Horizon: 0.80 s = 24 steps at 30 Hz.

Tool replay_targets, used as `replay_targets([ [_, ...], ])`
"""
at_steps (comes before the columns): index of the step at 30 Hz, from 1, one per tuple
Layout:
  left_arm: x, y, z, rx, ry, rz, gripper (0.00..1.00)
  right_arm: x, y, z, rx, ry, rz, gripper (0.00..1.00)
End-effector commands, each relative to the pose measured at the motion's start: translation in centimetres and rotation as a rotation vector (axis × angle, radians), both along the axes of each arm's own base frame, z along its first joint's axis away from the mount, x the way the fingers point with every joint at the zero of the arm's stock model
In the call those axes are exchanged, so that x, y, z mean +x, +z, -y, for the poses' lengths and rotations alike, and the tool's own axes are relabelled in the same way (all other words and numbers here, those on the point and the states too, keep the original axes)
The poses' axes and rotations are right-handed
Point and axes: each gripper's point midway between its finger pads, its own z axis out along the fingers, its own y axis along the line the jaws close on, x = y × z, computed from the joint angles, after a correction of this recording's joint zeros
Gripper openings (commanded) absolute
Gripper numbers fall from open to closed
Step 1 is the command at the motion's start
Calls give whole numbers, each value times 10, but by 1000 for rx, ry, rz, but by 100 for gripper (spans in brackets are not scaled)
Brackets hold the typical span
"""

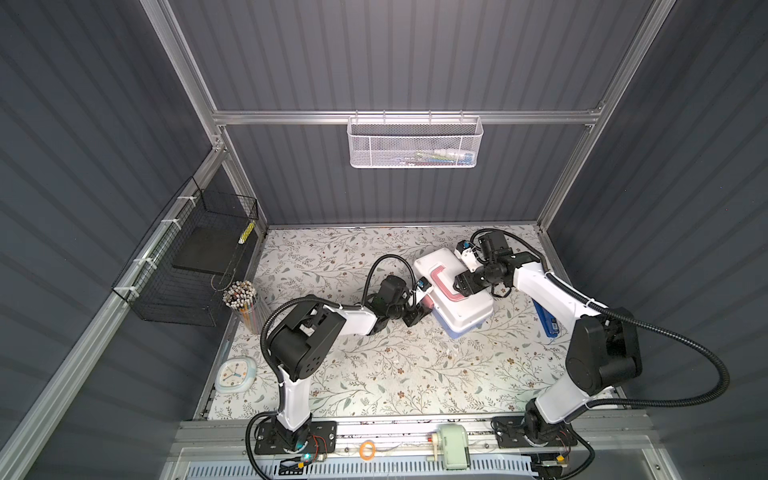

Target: Pack the tool kit

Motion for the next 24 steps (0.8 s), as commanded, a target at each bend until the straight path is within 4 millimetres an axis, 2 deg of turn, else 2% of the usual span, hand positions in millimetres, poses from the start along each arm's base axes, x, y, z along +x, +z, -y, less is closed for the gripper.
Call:
replay_targets([
  [1, 12, 52, 15, -72, -18, 105, 48, -38, -54, 7, -50, -7, -215, 74],
  [24, 14, 67, 22, 19, -43, 64, 48, -44, -63, 4, -31, -6, -235, 71],
])
